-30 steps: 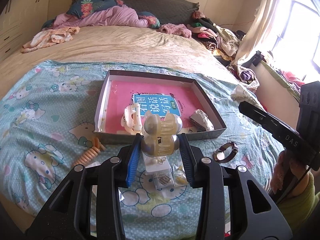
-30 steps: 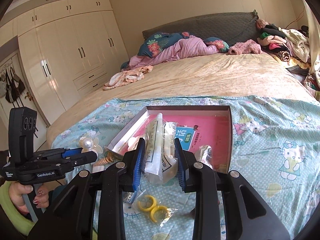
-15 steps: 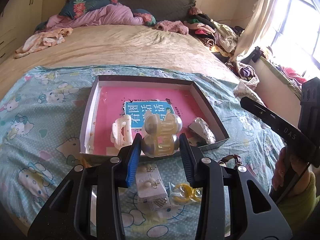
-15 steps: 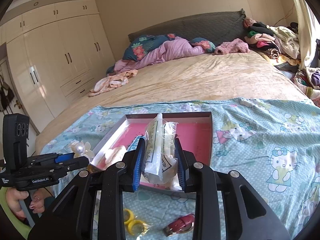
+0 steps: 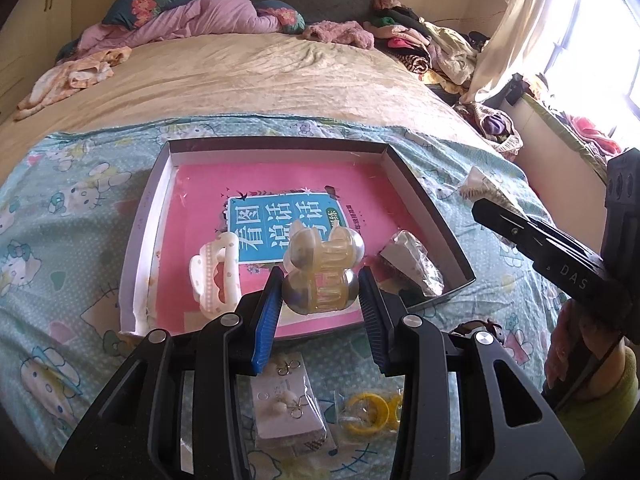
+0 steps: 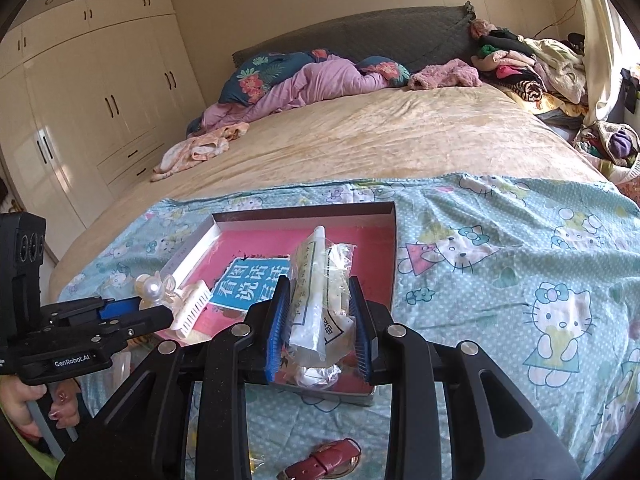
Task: Organize jewelry
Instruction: 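Carry the earrings and bag into the grey box and open both tools, then withdraw both open tools from the box, then grasp a clear plastic bag with the left tool while the right tool grasps the yellow hoop earring bag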
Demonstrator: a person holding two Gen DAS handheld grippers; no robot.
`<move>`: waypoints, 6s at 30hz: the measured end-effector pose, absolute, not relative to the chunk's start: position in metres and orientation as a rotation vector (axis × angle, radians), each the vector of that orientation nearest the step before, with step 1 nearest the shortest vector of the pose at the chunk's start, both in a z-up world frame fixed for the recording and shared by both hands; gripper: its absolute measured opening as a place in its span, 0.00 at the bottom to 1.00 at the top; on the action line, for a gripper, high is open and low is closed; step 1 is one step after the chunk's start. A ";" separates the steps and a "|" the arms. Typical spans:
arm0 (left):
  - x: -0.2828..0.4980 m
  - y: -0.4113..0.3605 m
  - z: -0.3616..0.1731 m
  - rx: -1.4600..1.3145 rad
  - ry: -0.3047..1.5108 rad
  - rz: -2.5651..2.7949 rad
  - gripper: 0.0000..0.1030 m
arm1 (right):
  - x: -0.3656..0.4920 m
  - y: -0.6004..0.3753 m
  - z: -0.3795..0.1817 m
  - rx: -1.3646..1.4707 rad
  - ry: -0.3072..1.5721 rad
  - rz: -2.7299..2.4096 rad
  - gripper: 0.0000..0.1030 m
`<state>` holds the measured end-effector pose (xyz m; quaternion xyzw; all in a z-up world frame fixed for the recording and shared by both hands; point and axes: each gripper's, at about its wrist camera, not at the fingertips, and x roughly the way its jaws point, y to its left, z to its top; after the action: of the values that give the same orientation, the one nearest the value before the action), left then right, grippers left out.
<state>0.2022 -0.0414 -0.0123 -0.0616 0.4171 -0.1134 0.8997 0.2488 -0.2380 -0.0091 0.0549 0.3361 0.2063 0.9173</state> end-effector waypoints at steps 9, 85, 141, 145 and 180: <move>0.217 -0.050 -0.030 -0.114 0.912 -0.241 0.29 | 0.271 -0.234 -0.037 0.089 0.767 0.415 0.27; 0.149 -0.002 0.030 -0.148 0.759 -0.142 0.89 | 0.169 -0.229 0.043 0.096 0.585 0.440 0.86; 0.109 0.052 -0.081 -0.196 0.982 0.038 0.89 | 0.147 -0.137 -0.088 -0.363 0.854 0.573 0.86; 0.113 0.054 -0.084 -0.201 0.991 0.047 0.89 | 0.157 -0.131 -0.100 -0.413 0.862 0.587 0.86; 0.093 0.039 -0.051 -0.174 0.898 -0.050 0.32 | 0.135 -0.156 -0.057 -0.208 0.785 0.687 0.41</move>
<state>0.0931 0.0390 -0.0514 -0.0838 0.4334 -0.0240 0.8970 0.1350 -0.1556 -0.0569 -0.0990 0.3743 0.3276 0.8619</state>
